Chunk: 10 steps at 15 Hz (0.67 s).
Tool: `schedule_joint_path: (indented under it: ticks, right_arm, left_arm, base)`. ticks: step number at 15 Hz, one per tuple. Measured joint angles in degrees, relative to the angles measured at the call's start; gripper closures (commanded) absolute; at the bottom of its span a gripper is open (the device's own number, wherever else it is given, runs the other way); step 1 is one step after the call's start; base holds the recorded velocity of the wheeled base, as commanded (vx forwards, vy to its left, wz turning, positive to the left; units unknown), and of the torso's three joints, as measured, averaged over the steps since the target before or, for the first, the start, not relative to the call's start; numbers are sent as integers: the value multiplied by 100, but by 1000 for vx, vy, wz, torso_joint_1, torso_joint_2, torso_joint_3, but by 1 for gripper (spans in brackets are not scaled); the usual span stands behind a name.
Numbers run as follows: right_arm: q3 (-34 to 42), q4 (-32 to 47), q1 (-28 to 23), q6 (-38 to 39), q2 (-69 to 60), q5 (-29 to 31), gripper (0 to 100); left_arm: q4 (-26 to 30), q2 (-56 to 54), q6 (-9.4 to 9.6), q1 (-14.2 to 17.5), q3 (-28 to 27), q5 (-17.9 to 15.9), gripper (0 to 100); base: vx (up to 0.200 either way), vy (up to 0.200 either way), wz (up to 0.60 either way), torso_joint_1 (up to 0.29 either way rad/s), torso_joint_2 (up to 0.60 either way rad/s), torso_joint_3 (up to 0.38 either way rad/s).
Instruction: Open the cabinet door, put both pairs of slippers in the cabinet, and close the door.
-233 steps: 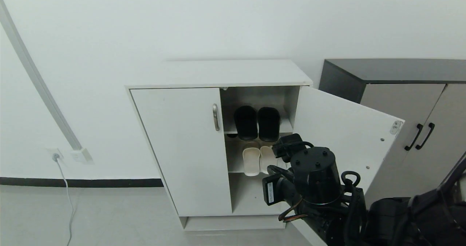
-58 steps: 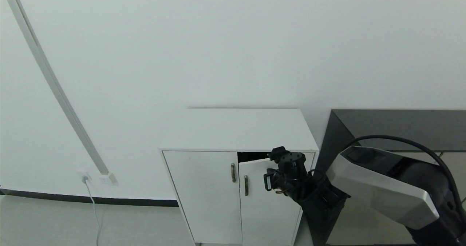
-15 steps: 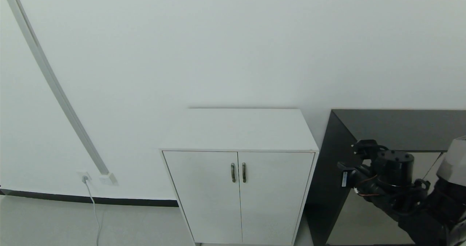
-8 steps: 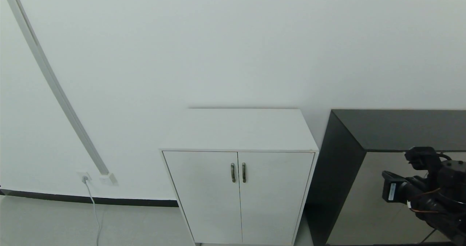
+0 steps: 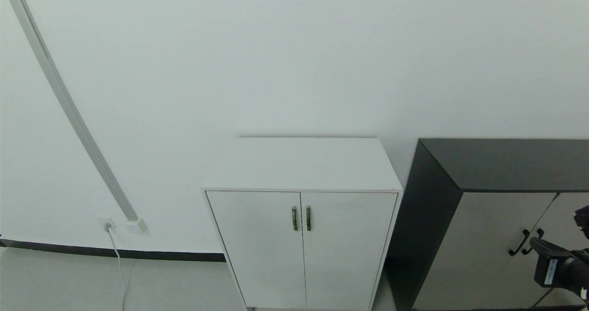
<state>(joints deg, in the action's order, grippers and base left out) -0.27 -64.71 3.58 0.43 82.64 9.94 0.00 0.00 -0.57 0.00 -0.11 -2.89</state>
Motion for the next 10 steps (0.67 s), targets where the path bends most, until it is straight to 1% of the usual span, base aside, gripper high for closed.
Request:
schedule_joint_path:
  ticks: [4,7,10]
  right_arm:
    - [27,1619,-4,-52,-1265,-327,100]
    - [27,2622,0,-32,-2043,-441,100]
    - [27,3633,0,-29,-2788,-707,100]
  left_arm:
    - [0,0,-2,0,-2,-1,100]
    - [0,0,0,0,-5,0,100]
    - [0,0,-2,0,0,0,100]
  base:
    - [0,0,0,0,0,0]
    - [0,0,0,0,0,0]
    - [0,0,0,0,0,0]
